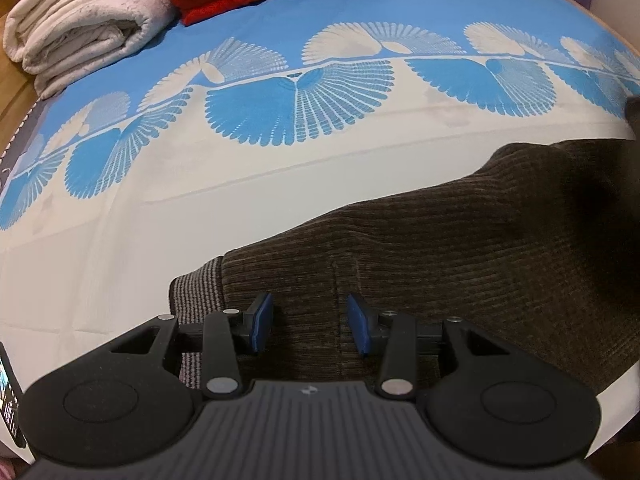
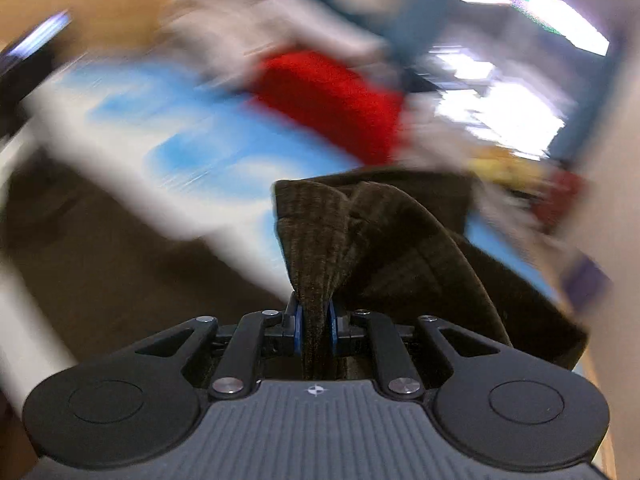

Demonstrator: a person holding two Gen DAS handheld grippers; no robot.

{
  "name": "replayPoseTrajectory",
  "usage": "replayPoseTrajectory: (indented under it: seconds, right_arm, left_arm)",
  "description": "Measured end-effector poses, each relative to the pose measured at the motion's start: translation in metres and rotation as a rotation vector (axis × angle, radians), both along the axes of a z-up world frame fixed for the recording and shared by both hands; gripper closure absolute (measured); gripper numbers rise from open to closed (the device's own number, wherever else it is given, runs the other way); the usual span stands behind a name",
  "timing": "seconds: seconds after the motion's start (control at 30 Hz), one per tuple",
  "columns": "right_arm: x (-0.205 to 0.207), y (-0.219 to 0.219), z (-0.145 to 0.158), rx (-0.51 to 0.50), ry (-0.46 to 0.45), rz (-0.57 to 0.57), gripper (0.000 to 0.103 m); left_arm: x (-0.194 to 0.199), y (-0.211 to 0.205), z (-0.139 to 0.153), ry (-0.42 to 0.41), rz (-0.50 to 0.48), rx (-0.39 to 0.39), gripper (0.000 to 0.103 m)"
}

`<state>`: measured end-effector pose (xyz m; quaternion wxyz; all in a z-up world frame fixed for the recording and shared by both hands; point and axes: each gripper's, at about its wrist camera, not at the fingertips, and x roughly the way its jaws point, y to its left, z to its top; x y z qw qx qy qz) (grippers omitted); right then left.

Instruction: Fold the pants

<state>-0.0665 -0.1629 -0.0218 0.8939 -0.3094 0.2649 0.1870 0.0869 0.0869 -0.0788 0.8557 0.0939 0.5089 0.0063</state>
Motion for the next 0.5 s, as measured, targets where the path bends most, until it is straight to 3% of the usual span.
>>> replayPoseTrajectory:
  seconds: [0.13, 0.2, 0.33, 0.4, 0.43, 0.5]
  right_arm:
    - [-0.016, 0.030, -0.072, -0.214, 0.270, 0.153, 0.086]
    - [-0.026, 0.035, -0.077, -0.252, 0.270, 0.193, 0.080]
    - [-0.024, 0.025, -0.048, -0.088, 0.362, 0.217, 0.078]
    - [-0.024, 0.029, -0.035, -0.015, 0.339, 0.195, 0.065]
    - [-0.020, 0.028, -0.030, 0.009, 0.311, 0.165, 0.054]
    - [-0.005, 0.029, -0.023, 0.056, 0.282, 0.102, 0.049]
  left_arm:
    - [-0.002, -0.003, -0.001, 0.007, -0.007, -0.003, 0.057]
    - [-0.003, -0.004, -0.002, 0.010, -0.022, 0.003, 0.055]
    - [-0.001, -0.002, -0.002, 0.008, -0.017, 0.006, 0.053]
    - [0.001, 0.000, -0.001, 0.008, -0.002, -0.011, 0.053]
    - [0.002, -0.001, -0.001, 0.009, 0.000, -0.015, 0.053]
    - [0.003, -0.006, -0.002, 0.010, -0.010, -0.008, 0.053]
